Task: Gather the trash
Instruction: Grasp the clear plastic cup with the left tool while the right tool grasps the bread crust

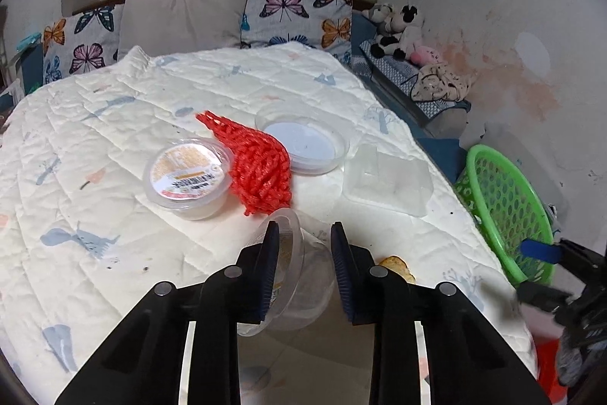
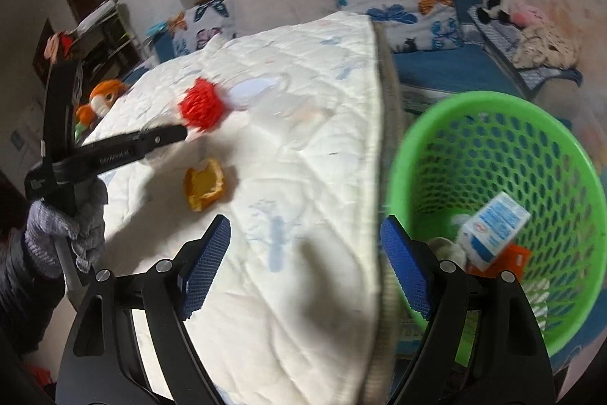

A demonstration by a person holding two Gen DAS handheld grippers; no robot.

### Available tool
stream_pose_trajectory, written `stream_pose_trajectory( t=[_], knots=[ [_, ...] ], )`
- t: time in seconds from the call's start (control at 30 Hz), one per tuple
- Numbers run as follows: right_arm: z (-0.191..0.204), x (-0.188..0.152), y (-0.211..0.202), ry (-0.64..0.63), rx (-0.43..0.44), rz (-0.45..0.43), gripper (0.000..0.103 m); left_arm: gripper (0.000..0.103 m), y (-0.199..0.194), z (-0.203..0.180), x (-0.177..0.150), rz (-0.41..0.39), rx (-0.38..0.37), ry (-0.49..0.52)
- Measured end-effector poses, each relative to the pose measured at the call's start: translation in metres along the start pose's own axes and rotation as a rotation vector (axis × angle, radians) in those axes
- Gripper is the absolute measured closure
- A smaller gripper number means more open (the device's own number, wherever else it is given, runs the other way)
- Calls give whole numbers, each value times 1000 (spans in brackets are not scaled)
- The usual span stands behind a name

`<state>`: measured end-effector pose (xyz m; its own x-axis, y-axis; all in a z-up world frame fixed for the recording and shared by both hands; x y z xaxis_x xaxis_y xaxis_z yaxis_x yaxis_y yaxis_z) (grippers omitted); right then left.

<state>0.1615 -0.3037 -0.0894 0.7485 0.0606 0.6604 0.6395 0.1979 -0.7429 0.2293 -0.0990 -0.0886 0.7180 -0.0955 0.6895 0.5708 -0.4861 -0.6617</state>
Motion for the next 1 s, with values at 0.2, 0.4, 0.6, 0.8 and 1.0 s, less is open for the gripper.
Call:
stream_pose_trajectory(
  t=[0.2,0.4,0.6,0.8,1.0],
  knots=[
    [37,6,18,-61,49,19,25,76,-24,5,1,-30,-2,-7],
    [74,14,40,-123,73,38,34,76,-44,13,0,-51,3,-8],
    [94,20,63,-158,52,52,40,76,-58,23,-1,-64,7,-20],
    [97,23,80,-158,27,78,50,76,-61,31,-3,-66,5,-36],
    [98,22,75,-179,4,60,64,76,-61,31,-4,-64,-4,-34]
  ],
)
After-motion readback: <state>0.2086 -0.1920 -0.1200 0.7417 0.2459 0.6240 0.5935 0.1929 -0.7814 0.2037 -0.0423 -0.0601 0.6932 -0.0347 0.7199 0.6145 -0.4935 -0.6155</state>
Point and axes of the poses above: each gripper's, at about its wrist camera, not at the fingertips, and y roughly the way its jaws point, z to its left, x to its top, the point moved 6 cm from there along y, roughly the way its jaws point, and after that the axes turned 10 degrees about -x, right-handed, at the moved point
